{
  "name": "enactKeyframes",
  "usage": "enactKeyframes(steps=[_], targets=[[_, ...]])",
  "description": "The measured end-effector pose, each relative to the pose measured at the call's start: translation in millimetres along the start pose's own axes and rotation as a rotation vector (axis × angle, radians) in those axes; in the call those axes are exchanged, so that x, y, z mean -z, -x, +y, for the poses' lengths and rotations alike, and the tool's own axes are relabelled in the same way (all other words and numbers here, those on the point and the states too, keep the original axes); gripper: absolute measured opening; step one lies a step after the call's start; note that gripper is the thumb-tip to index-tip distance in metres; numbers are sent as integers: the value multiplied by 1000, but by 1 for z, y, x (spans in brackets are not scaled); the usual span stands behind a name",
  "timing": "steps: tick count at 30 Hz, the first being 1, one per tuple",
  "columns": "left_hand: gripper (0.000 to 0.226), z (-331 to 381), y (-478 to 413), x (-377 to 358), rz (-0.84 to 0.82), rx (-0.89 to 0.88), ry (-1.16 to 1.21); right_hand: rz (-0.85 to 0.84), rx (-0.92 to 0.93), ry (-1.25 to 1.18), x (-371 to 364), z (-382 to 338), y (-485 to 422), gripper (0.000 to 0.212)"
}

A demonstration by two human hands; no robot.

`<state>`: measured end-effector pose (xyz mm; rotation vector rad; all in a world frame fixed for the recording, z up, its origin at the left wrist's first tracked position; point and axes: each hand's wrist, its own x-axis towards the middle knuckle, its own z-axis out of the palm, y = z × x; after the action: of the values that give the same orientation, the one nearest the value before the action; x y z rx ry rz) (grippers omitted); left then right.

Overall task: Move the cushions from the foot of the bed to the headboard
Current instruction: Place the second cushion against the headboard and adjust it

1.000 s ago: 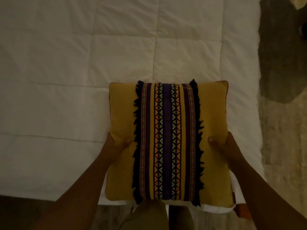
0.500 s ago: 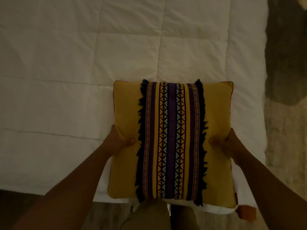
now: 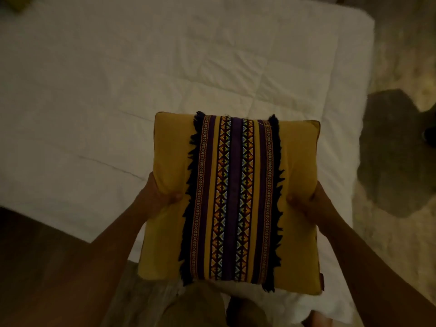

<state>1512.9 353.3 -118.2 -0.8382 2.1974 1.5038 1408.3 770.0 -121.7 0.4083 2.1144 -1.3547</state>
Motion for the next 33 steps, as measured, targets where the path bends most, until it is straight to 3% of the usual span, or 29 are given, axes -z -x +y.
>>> enactKeyframes(steps=[8,12,14,17,23,29,33], targets=[[152,-25,143,78,335,-17,196,-255,257,149,-64,-111,39,95],[112,-70,205,119,566,69,207,-407,382,234,-135,-161,66,92],[113,-99,236,143,652,77,254,-477,436,279,-177,-181,80,89],[129,-139,280,178,694,119,413,-579,497,352,-247,-209,101,85],[126,-227,337,259,842,161,567,-791,627,436,-402,-251,150,85],[126,-307,381,349,930,144,645,-882,663,439,-546,-275,203,81],[123,-340,401,403,948,114,647,-940,694,406,-618,-297,233,61]])
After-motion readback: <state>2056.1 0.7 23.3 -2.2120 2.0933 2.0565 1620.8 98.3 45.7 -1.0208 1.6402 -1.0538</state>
